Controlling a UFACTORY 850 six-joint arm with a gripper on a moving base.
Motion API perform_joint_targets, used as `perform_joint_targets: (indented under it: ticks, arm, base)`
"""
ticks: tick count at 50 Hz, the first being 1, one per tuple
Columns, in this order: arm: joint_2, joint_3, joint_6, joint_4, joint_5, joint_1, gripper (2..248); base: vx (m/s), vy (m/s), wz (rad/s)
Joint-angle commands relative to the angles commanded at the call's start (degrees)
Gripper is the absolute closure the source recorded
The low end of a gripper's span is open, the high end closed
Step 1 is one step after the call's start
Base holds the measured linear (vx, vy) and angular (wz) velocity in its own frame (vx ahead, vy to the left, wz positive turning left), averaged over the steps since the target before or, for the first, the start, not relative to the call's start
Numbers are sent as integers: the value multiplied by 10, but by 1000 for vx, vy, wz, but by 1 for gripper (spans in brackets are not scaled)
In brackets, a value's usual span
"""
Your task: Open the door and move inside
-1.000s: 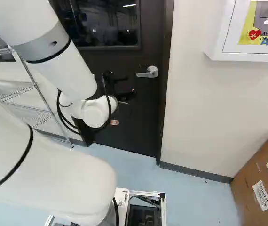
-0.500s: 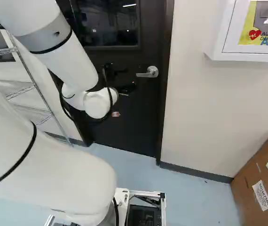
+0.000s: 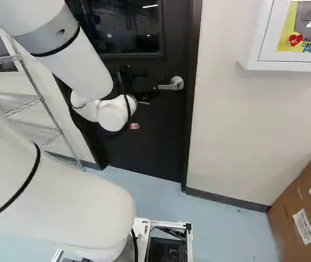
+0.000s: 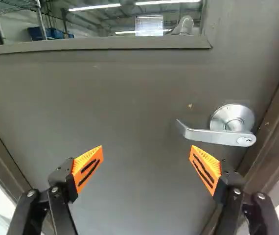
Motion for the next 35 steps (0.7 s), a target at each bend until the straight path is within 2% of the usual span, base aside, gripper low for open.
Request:
perform_joint_targets:
  ticks: [17, 35]
  arm:
    - [10, -13, 0, 0, 0, -1, 3]
    - [-8, -52, 0, 0, 0, -8, 3]
  base:
    - [0, 0, 0]
    - [0, 0, 0]
